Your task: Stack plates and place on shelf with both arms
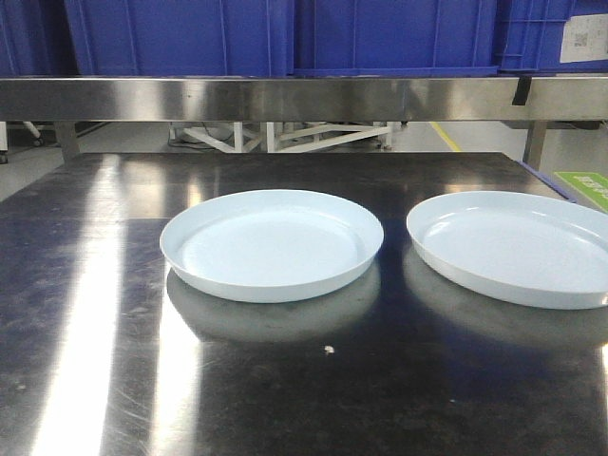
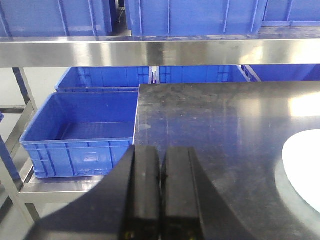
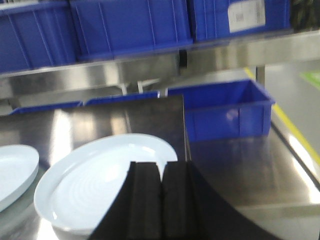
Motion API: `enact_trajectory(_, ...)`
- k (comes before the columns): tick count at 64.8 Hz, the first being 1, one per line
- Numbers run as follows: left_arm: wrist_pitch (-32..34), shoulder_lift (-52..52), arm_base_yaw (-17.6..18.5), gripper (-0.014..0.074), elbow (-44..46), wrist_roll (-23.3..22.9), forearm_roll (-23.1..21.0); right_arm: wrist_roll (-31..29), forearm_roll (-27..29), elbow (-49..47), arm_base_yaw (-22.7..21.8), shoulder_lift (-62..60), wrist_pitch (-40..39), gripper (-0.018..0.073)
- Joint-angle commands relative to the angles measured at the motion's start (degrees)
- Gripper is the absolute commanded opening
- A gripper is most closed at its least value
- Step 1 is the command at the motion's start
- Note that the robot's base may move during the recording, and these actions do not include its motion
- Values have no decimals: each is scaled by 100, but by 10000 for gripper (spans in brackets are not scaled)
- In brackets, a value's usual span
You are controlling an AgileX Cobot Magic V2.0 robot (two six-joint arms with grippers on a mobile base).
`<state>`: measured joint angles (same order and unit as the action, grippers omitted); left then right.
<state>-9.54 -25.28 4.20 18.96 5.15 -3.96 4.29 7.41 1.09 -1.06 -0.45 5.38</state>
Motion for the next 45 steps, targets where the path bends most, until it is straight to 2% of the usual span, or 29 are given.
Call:
enact_trajectory(1,517,-16,-3,83,171,-46,-7,37,136,-458,-29,328,-81,57)
enact_trajectory(17,517,-16,-3,83,171,-46,-7,32,134,-1452,-29,2169,1337,57)
enact_trajectory(45,517,-16,-3,83,171,-46,-7,32,77,-3225,-29,4900,2207,57)
